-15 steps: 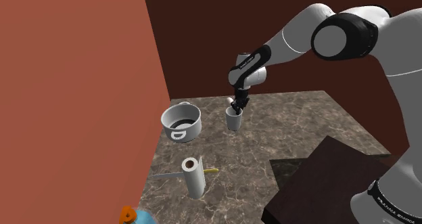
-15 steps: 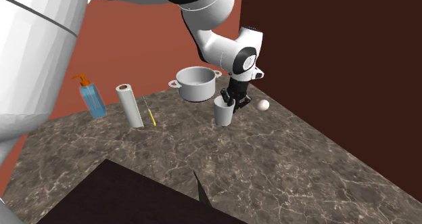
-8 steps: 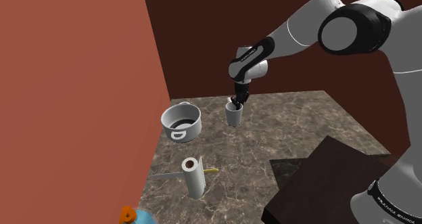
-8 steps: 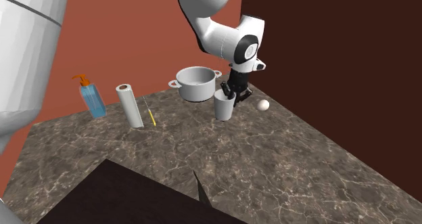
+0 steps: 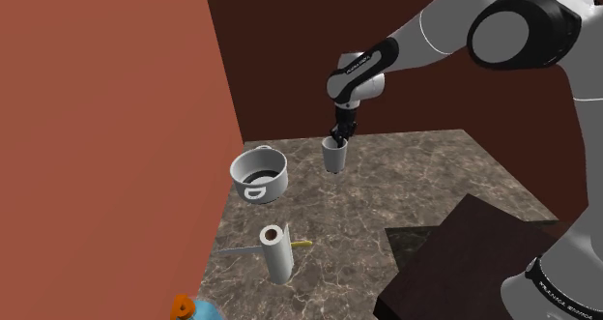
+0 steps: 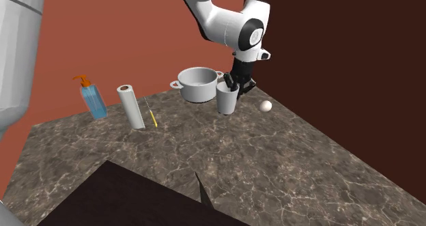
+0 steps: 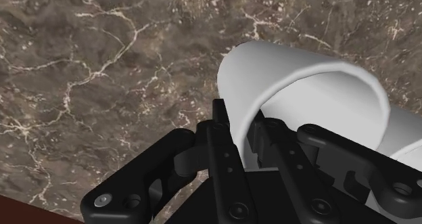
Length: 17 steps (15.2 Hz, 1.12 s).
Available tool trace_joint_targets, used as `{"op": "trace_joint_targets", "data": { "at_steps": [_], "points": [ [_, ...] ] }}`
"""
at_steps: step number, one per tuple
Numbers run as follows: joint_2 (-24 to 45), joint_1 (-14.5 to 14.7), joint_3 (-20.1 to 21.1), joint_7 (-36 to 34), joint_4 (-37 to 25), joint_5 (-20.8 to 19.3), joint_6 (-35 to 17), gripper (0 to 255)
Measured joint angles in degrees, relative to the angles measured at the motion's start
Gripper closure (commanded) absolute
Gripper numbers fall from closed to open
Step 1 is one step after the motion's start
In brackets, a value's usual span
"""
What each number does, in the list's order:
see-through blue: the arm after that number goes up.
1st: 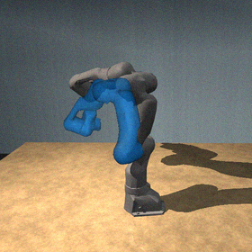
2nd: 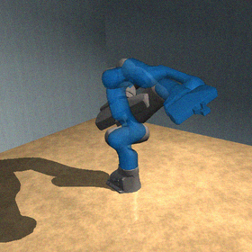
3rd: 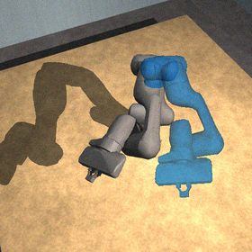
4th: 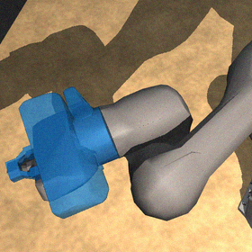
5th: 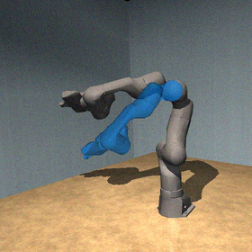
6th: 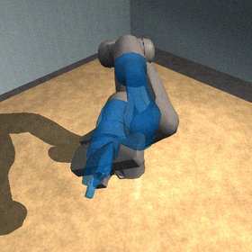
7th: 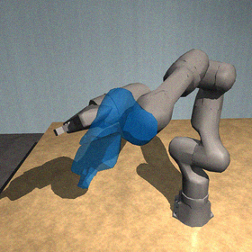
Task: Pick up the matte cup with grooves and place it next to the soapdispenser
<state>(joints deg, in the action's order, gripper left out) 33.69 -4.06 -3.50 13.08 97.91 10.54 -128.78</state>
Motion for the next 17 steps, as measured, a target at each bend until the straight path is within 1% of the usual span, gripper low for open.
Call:
{"op": "trace_joint_targets", "data": {
  "at_steps": [5, 17],
  "points": [
    [-2.54, 0.15, -0.21, -0.49, -0.05, -0.39, 2.57, 255],
    [-7.13, 0.25, -0.65, -1.58, -2.76, -1.27, 9.81, 255]
  ]
}}
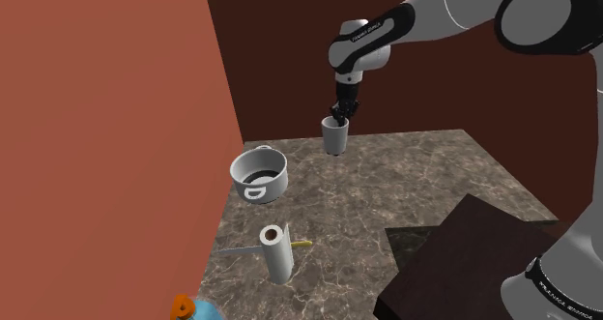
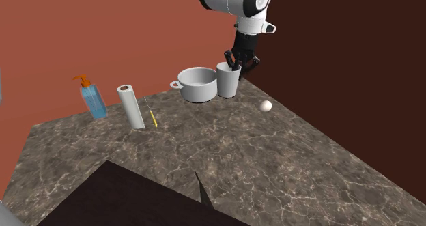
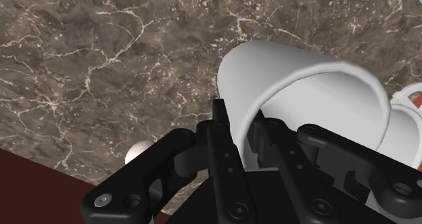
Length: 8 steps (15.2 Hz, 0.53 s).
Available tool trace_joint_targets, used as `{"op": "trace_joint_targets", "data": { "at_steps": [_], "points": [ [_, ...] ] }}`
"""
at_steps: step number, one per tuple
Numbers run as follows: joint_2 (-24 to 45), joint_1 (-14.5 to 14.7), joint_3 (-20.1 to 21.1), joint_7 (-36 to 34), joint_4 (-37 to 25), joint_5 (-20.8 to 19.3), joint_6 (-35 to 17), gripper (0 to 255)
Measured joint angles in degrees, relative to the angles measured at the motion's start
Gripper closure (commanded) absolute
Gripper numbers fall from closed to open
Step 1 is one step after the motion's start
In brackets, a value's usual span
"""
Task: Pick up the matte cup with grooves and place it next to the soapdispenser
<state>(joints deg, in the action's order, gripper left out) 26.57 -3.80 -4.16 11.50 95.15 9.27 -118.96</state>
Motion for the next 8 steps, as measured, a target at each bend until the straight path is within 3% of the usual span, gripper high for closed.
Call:
{"op": "trace_joint_targets", "data": {
  "at_steps": [8],
  "points": [
    [-2.45, 0.04, -0.19, -0.7, -2.46, -0.5, 4.86, 255]
  ]
}}
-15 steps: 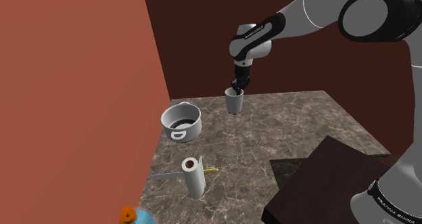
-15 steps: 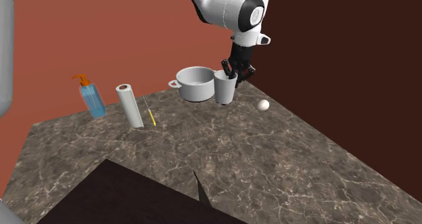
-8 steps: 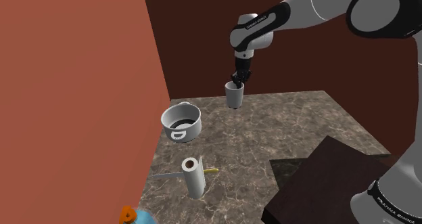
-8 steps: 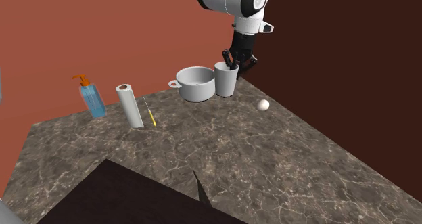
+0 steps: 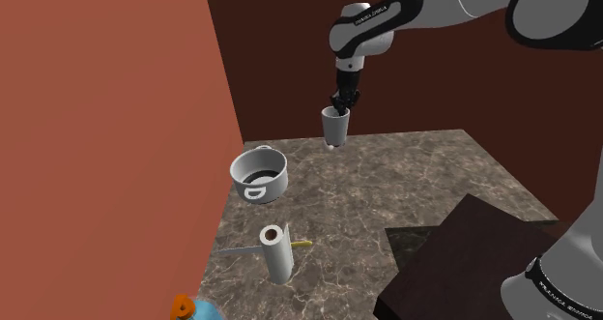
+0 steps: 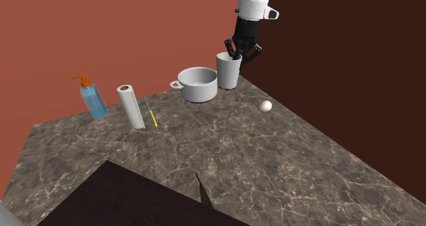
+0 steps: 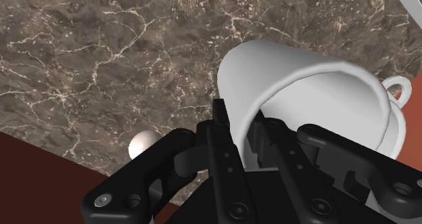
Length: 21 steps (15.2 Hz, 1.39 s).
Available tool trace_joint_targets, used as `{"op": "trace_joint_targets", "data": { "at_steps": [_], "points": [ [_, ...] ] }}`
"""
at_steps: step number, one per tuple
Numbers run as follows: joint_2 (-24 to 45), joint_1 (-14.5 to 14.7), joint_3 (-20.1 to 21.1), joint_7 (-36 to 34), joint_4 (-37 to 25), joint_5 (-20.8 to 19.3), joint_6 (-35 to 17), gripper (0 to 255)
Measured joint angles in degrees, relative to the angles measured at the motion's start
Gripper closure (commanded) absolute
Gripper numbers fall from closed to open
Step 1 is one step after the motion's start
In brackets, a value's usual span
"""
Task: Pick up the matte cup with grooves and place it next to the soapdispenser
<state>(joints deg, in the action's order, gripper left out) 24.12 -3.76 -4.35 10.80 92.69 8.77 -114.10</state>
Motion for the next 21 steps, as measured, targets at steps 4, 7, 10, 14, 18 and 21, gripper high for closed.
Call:
{"op": "trace_joint_targets", "data": {
  "at_steps": [4, 7, 10, 14, 18, 21],
  "points": [
    [-0.54, -0.1, -0.08, -0.25, -2.25, -0.17, 2.76, 255],
    [-1.6, -0.03, -0.12, -0.61, -3.23, -0.35, 4.78, 255],
    [-2.06, -0.02, -0.14, -0.91, -4.87, -0.48, 6.86, 255],
    [-3.19, 0.29, -0.06, -1.56, -5.44, -0.65, 8.49, 255],
    [-7.73, 2.99, 1.1, -5.09, 0.85, -1.09, 6.32, 255],
    [-11.4, 5.24, 2.31, -8.41, 5.84, -1.4, 4.62, 255]
  ]
}}
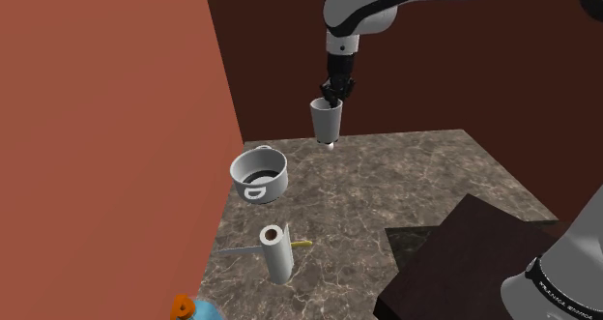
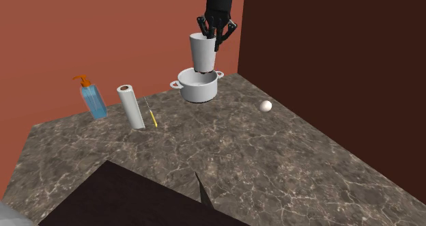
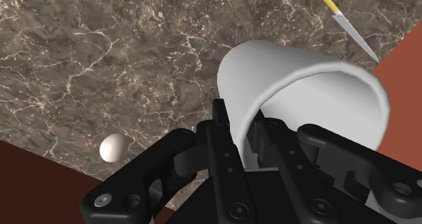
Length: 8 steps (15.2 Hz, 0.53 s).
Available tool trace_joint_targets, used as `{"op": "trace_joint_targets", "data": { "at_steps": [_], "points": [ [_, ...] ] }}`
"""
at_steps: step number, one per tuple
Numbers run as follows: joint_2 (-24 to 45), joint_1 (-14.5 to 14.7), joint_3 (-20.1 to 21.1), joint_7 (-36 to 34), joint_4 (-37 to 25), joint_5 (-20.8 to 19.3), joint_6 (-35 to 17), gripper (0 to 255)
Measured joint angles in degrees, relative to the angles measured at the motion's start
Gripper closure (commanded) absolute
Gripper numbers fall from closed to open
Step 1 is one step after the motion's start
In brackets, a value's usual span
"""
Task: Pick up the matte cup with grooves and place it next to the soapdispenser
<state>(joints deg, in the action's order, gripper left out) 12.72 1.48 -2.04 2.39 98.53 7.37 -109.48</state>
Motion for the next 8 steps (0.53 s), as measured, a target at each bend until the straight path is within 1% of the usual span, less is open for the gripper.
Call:
{"op": "trace_joint_targets", "data": {
  "at_steps": [3, 8],
  "points": [
    [-3.45, 1.97, 1.27, -3.06, 4.83, -0.16, -1.75, 255],
    [-7.58, 5.46, 3.94, -9.05, 10.29, -0.28, -3.8, 255]
  ]
}}
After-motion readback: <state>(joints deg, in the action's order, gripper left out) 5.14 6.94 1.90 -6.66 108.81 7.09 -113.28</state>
